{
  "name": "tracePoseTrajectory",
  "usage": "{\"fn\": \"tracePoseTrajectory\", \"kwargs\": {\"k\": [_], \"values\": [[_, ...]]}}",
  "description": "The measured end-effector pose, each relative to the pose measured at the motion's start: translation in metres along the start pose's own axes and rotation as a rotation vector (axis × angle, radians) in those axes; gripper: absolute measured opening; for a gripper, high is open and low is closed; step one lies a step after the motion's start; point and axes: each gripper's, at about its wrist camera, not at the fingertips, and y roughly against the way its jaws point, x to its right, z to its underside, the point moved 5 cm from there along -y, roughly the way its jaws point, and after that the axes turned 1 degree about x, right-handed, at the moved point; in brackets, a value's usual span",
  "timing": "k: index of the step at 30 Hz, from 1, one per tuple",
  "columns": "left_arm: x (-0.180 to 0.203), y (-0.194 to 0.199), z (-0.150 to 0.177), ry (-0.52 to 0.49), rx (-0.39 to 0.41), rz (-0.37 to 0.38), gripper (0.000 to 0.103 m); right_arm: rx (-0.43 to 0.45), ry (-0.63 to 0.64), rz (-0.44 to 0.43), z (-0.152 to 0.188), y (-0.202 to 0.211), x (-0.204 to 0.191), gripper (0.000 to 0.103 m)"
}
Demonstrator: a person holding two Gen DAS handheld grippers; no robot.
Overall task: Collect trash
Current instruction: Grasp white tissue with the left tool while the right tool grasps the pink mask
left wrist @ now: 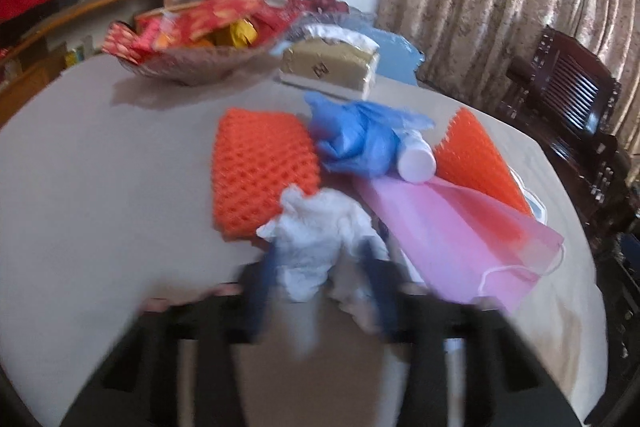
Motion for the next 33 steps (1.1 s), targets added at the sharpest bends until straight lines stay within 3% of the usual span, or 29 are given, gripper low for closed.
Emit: {"fn": "tracePoseTrajectory", "kwargs": {"k": [2,7,12,18,28,33], "values": [[0.0,0.002,0.001,-0.001,0.007,0.006,0.012,-0.015,0.006,-0.028,-0.001,-0.004,-0.005,0.079],[-0.006,0.019,-0.001,0.003,0.049,0.004,0.007,-0.026,0.026,-0.084,-0.005,-0.01,-0.024,0.072],[-0.02,0.036,-0.001,0.022,0.072,-0.002,0.007,-0.041,0.047,-0.119,-0.006,-0.02,-0.043,0.064],[-0.029,0.049,0.003,-0.001,0.085,-0.02,0.006,-0.069,0.048,-0.134,-0.005,-0.031,-0.053,0.047],[-0.027,0.057,0.012,0.003,0.082,0.0,0.006,-0.151,0.064,-0.159,0.003,-0.049,-0.063,0.003],[-0.021,0.064,0.009,-0.005,0.095,0.014,0.006,-0.127,0.07,-0.167,-0.003,-0.039,-0.064,0.002]]}}
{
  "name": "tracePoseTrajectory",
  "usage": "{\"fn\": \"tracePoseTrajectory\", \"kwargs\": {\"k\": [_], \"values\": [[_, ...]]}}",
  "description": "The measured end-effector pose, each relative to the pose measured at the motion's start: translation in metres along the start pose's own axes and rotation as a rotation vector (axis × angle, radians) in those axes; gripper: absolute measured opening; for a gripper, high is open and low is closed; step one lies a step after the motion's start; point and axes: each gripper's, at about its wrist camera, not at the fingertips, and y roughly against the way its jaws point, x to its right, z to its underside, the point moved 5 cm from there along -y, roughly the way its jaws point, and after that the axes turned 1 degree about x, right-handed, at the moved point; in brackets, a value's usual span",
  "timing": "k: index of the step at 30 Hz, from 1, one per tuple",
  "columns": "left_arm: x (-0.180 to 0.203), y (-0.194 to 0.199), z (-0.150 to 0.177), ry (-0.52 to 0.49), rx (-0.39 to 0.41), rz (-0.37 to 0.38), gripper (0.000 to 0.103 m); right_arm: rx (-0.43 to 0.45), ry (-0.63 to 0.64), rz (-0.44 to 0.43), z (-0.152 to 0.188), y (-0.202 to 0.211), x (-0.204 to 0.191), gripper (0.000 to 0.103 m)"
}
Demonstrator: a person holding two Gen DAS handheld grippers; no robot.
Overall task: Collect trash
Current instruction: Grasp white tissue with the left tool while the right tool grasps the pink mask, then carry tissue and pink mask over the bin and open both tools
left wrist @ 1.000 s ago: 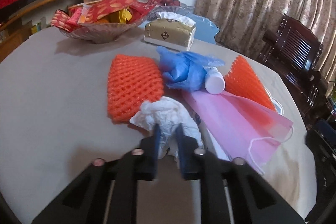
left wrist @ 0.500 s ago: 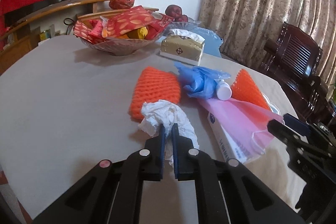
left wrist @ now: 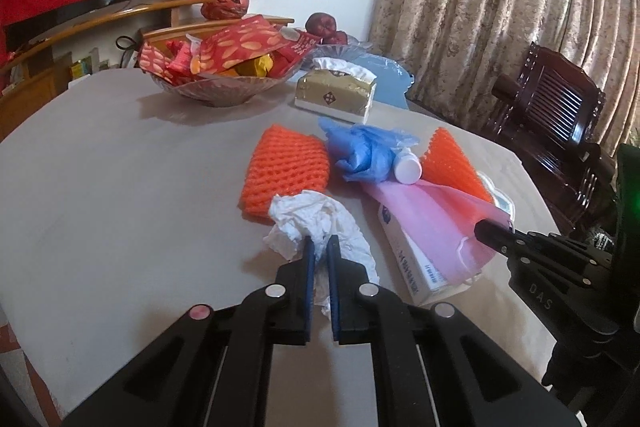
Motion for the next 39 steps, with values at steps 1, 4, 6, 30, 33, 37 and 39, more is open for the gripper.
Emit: {"fn": "tracePoseTrajectory", "kwargs": {"k": [1,4,6,30,33,37,39], "values": [[0.001,0.001,-0.001,0.0,0.002,0.001,0.006,0.007,-0.001,-0.003,-0.002,0.003,0.001,0.002],[0.004,0.007,-0.006,-0.006,0.015,0.006,0.006,0.034,0.007,-0.007,-0.009,0.018,0.0,0.002],[0.007,0.011,-0.008,-0.01,0.023,0.012,0.006,0.054,0.01,-0.009,-0.013,0.03,0.001,0.002],[0.105,0.066,-0.019,-0.104,0.079,0.176,0.006,0.222,-0.056,0.087,-0.006,0.182,0.06,0.002],[0.121,0.073,-0.019,-0.125,0.081,0.207,0.006,0.243,-0.074,0.098,-0.005,0.198,0.07,0.002],[0.143,0.079,-0.015,-0.15,0.078,0.245,0.006,0.265,-0.091,0.124,-0.002,0.216,0.086,0.002],[0.152,0.081,-0.014,-0.156,0.074,0.26,0.006,0.27,-0.099,0.136,0.001,0.223,0.092,0.002]]}}
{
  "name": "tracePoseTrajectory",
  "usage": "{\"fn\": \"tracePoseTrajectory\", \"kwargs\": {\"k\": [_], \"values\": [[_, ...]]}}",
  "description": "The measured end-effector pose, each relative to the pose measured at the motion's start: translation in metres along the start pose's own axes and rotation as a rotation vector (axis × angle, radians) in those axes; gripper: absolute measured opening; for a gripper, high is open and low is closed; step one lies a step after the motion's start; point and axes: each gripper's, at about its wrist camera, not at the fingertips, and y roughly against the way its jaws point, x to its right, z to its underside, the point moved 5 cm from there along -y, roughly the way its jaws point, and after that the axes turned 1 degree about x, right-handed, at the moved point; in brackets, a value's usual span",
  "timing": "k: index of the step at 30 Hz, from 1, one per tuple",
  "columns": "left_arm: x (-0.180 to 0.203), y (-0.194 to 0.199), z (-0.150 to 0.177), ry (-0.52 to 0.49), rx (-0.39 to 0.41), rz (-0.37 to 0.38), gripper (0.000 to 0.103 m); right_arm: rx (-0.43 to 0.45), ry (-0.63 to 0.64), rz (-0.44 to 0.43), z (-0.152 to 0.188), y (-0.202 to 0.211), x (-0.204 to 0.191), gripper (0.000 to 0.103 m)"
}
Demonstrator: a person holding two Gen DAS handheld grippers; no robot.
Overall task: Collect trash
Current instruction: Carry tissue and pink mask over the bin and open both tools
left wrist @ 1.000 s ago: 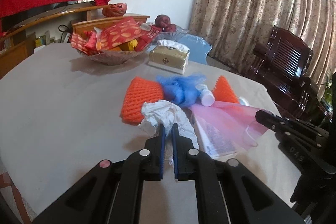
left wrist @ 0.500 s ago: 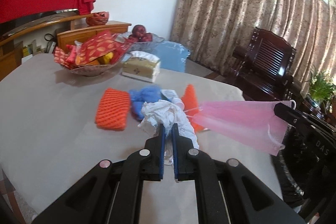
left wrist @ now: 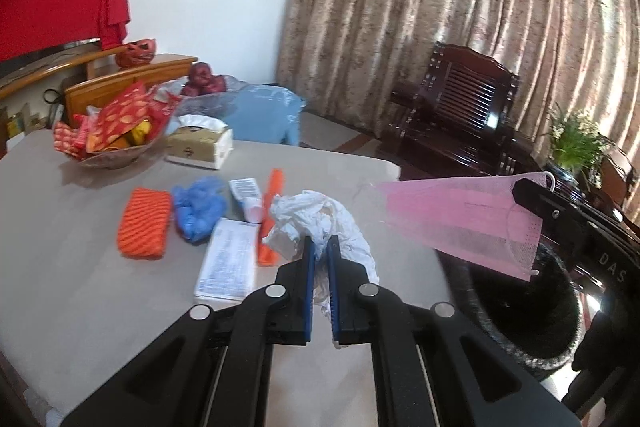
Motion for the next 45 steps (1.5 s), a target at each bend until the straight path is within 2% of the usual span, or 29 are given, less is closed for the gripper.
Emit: {"fn": "tracePoseTrajectory", "kwargs": {"k": [15,28,38,45], "values": [[0.107,-0.011,-0.019,-0.112,0.03,0.158,0.006,0.042,-0.073,0.158,0.011,0.058,0.081,0.002],[0.195,-0.033,-0.011,-0.196,0.014,0.283,0.006,0.04,-0.136,0.357,0.041,0.102,0.167,0.002],[0.261,-0.061,0.011,-0.249,-0.049,0.381,0.006,-0.021,-0.203,0.48,0.082,0.105,0.23,0.002],[0.286,-0.084,0.02,-0.265,-0.076,0.405,0.006,-0.054,-0.216,0.518,0.099,0.099,0.254,0.002]]}}
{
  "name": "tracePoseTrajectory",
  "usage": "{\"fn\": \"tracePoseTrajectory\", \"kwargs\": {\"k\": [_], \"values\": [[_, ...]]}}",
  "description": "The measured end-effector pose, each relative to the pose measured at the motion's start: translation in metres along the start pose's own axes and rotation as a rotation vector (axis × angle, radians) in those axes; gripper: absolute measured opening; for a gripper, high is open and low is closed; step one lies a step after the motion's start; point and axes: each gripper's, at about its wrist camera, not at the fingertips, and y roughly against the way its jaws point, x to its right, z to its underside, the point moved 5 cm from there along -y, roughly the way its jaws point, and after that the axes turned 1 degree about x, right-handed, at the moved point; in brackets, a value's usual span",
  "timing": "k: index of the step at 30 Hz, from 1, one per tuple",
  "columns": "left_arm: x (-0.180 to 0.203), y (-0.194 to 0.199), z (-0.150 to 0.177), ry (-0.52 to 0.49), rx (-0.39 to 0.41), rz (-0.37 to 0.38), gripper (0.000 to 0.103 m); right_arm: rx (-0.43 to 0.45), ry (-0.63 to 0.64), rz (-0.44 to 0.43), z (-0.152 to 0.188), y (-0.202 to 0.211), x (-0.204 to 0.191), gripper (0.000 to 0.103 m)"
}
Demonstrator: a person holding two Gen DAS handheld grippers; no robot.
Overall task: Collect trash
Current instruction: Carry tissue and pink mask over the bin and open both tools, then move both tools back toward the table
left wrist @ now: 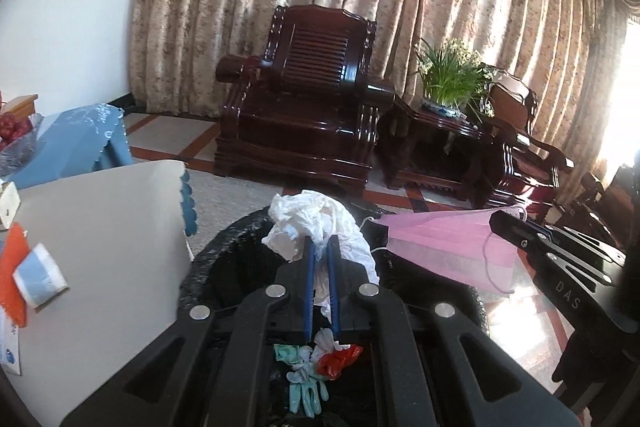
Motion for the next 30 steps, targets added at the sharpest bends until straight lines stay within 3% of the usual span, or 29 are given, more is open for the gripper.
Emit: {"fn": "tracePoseTrajectory", "kwargs": {"k": [3,4,6,7,8,9,11,15,19,30], "values": [[0.003,-0.009,0.002,-0.012,-0.011,0.008,0.007,-0.012,0.002,0.008,0.005,-0.007,0.006,0.006],[0.003,-0.012,0.003,-0.014,-0.019,0.013,0.012,-0.024,0.003,0.011,0.007,-0.01,0.007,0.006],[0.001,-0.014,0.003,-0.006,-0.031,0.015,0.037,-0.046,0.0,0.018,0.012,-0.015,0.008,0.024],[-0.002,-0.012,0.004,0.003,-0.032,0.017,0.055,-0.054,-0.003,0.021,0.015,-0.015,0.008,0.044],[-0.003,-0.011,0.004,0.011,-0.03,0.02,0.059,-0.055,-0.01,0.022,0.018,-0.015,0.008,0.056],[-0.005,-0.01,0.004,0.017,-0.032,0.027,0.06,-0.059,-0.013,0.023,0.02,-0.015,0.008,0.061],[-0.009,-0.006,0.006,0.022,-0.037,0.02,0.069,-0.063,-0.013,0.038,0.024,-0.012,0.005,0.087],[-0.029,0.016,0.01,0.014,-0.016,-0.026,0.076,-0.043,-0.032,0.012,0.024,-0.003,-0.009,0.096],[-0.065,0.05,0.015,0.005,0.028,-0.128,0.081,-0.029,-0.045,-0.051,0.018,0.0,-0.038,0.097],[-0.211,0.154,0.045,0.137,0.103,-0.491,0.083,0.016,0.045,-0.274,-0.009,-0.01,-0.187,0.098]]}}
